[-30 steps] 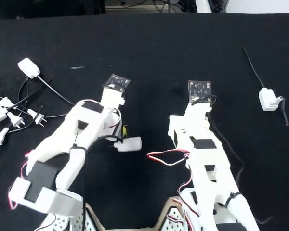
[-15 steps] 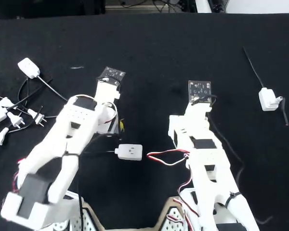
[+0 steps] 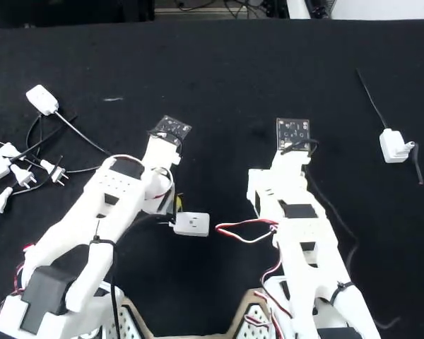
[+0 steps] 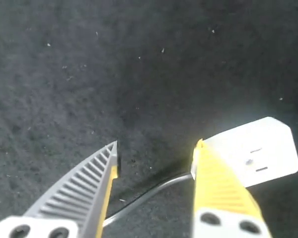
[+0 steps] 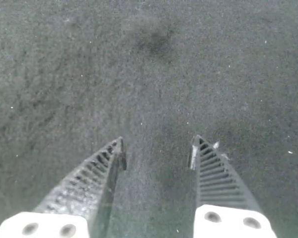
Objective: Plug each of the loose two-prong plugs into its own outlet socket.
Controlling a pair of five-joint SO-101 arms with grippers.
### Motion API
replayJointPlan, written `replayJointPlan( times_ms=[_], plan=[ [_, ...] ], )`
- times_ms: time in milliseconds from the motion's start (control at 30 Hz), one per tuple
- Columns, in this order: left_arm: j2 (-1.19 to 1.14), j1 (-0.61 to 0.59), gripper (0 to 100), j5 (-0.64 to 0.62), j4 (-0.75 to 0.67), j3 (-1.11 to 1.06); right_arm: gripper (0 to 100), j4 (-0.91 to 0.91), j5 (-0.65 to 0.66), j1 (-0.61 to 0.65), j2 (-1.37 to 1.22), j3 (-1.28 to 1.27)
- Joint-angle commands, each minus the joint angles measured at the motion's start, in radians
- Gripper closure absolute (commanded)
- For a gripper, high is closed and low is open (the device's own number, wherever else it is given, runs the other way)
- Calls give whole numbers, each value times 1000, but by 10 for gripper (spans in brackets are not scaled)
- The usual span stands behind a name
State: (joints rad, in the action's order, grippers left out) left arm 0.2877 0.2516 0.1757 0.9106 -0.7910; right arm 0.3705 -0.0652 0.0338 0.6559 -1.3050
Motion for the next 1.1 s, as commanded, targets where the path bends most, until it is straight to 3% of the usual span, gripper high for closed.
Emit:
replayJointPlan(
  times_ms=[0,200,367,467,600,767,1067],
  plan=[
    [38,8,758,12,-12,5,800,-23,-8,8,13,27],
    [51,7,758,14,0,36,800,-23,-8,8,13,27],
    [40,30,758,8,209,185,800,-23,-8,8,13,27],
    [40,56,758,8,247,189,800,-23,-8,8,13,27],
    [40,108,758,12,189,111,800,-23,-8,8,13,27],
    [38,130,758,14,5,-8,800,-23,-8,8,13,27],
    [38,-45,758,15,-150,-50,800,-23,-8,8,13,27]
  ],
)
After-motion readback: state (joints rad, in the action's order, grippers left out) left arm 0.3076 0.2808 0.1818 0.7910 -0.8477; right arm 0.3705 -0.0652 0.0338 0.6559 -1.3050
